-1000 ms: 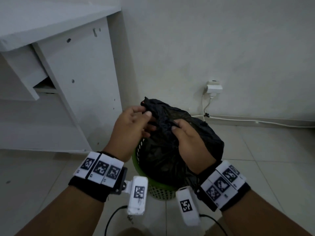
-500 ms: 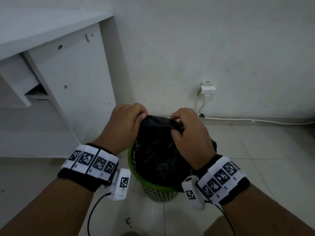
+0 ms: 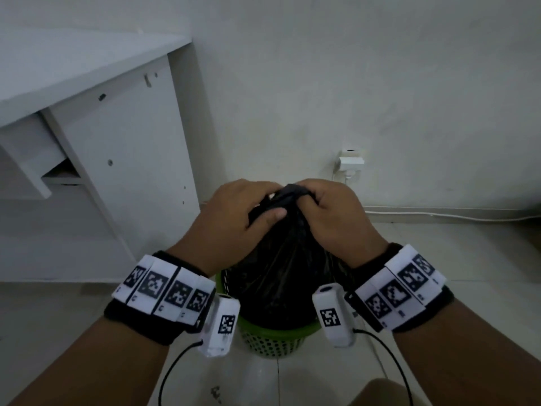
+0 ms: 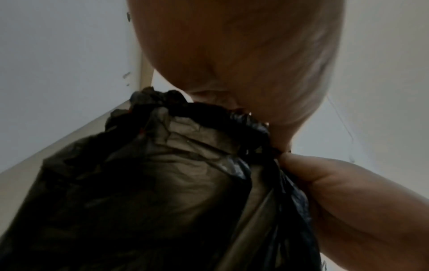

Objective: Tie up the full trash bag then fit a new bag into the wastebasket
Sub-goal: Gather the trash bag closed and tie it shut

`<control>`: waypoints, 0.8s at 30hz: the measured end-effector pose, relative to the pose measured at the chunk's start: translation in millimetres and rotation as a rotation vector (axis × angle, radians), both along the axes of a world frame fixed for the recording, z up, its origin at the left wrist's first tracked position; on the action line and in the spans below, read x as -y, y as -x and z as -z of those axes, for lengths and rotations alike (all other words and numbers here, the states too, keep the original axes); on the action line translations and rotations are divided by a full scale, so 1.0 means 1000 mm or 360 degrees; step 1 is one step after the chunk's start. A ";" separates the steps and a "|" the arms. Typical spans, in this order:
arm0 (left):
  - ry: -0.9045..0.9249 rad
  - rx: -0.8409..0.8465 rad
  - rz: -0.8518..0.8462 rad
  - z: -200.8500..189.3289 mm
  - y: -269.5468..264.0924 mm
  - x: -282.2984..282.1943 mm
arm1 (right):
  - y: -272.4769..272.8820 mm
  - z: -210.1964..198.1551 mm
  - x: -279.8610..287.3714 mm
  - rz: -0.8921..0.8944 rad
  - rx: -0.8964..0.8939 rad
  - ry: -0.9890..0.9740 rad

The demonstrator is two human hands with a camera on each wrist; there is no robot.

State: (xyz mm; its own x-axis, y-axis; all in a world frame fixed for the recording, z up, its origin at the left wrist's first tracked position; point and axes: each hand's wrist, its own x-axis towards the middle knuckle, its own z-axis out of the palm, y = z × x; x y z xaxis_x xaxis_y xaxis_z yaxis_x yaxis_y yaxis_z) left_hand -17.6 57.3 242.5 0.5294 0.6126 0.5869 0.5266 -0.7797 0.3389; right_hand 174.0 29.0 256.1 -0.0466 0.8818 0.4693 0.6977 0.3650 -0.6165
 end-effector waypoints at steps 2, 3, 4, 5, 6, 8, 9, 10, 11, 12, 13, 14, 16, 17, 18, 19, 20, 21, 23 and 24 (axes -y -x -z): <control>0.0047 0.0114 0.0002 -0.004 0.002 -0.003 | -0.005 -0.004 -0.003 0.0010 0.0051 -0.0066; 0.0069 0.0174 -0.0016 -0.005 0.006 -0.005 | -0.011 -0.003 -0.005 0.0040 0.0096 -0.0085; 0.0101 0.0241 -0.0040 -0.007 0.011 -0.007 | -0.017 -0.001 -0.006 0.0079 0.0161 -0.0081; 0.0138 0.0307 -0.0075 -0.009 0.017 -0.008 | -0.024 0.003 -0.006 0.0118 0.0242 -0.0061; 0.0169 0.0353 -0.0121 -0.011 0.023 -0.010 | -0.031 0.008 -0.006 0.0150 0.0320 -0.0032; 0.0226 0.0337 -0.0233 -0.012 0.035 -0.017 | -0.041 0.015 -0.005 0.0166 0.0366 0.0048; 0.0260 0.0272 -0.0294 -0.010 0.039 -0.021 | -0.044 0.016 -0.004 0.0154 0.0341 0.0098; 0.0284 0.0179 -0.0352 -0.007 0.040 -0.024 | -0.046 0.016 -0.003 0.0136 0.0302 0.0147; 0.0279 0.0083 -0.0415 -0.004 0.040 -0.025 | -0.047 0.013 -0.002 0.0112 0.0238 0.0185; 0.0231 0.0030 -0.0480 0.000 0.039 -0.026 | -0.046 0.009 0.000 0.0082 0.0153 0.0207; 0.0168 0.0024 -0.0524 0.002 0.036 -0.023 | -0.043 0.003 0.002 0.0044 0.0070 0.0214; 0.0121 0.0045 -0.0521 0.004 0.032 -0.019 | -0.039 -0.002 0.004 0.0001 0.0018 0.0203; 0.0094 0.0112 -0.0365 0.003 0.018 -0.005 | -0.029 -0.012 0.007 -0.0093 0.0032 0.0139; 0.0141 0.0142 -0.0245 0.001 0.009 0.002 | -0.025 -0.017 0.007 -0.0132 0.0066 0.0100; 0.0204 0.0174 -0.0129 -0.002 0.001 0.007 | -0.022 -0.020 0.007 -0.0160 0.0091 0.0068; 0.0242 0.0213 -0.0055 -0.004 -0.006 0.012 | -0.020 -0.023 0.007 -0.0182 0.0096 0.0052; 0.0239 0.0275 -0.0039 -0.005 -0.011 0.014 | -0.022 -0.025 0.007 -0.0201 0.0087 0.0053; 0.0228 0.0363 -0.0063 -0.005 -0.012 0.015 | -0.025 -0.025 0.007 -0.0213 0.0079 0.0069; 0.0173 0.0523 -0.0181 -0.002 -0.006 0.009 | -0.037 -0.021 0.007 -0.0193 0.0136 0.0148; 0.0129 0.0554 -0.0255 0.000 0.001 0.006 | -0.045 -0.017 0.008 -0.0162 0.0188 0.0209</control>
